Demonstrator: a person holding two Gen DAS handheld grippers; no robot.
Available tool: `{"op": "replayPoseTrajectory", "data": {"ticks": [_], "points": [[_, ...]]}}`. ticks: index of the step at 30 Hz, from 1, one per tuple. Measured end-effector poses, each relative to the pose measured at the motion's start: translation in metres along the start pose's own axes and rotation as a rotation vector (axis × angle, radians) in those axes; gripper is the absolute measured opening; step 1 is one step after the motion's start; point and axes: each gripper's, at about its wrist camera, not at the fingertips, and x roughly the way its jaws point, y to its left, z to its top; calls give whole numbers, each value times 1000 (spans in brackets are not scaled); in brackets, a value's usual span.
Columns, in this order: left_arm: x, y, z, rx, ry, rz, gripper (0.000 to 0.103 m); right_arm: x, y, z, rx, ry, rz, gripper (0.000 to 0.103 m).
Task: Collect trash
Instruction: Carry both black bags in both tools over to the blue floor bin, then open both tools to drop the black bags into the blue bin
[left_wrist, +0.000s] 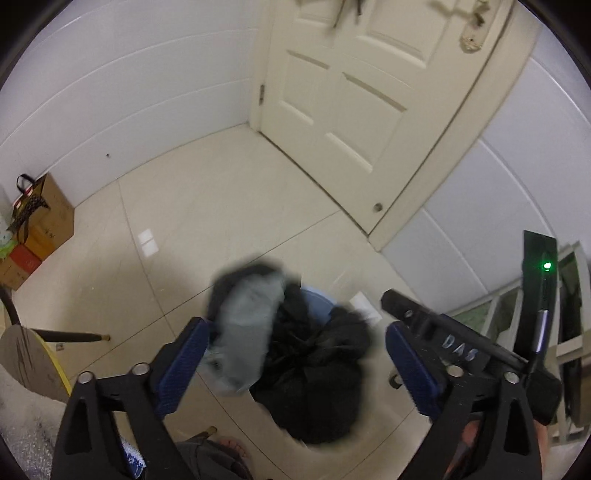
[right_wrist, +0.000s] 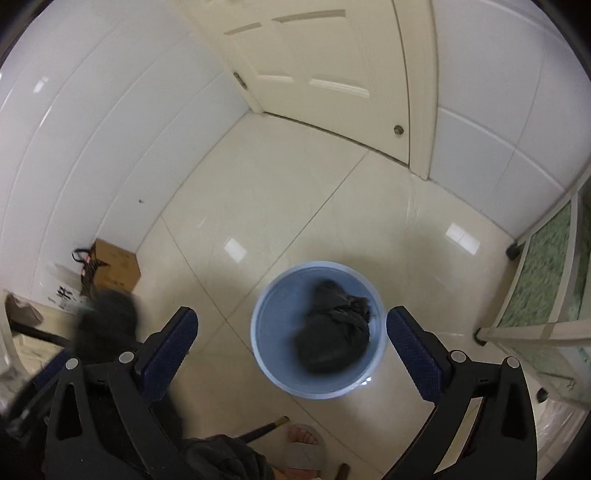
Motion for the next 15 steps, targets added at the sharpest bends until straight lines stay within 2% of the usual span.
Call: {"op": "replayPoseTrajectory", "data": {"ticks": [4,9,11,15], "points": [[-4,-1,6,32,-14,28,100,-12,0,0,4,-26,0,103],[-39,-6,-6,48,-63,29,100,-43,1,-7,16,-71,-3,103],[-85,-4,-46,57,-95,28,100,-55,1,-12,21,-85,2,103],[-140,-10,-66,73,-179,21,101,-90,11,-25,18,-123,14,103]]}}
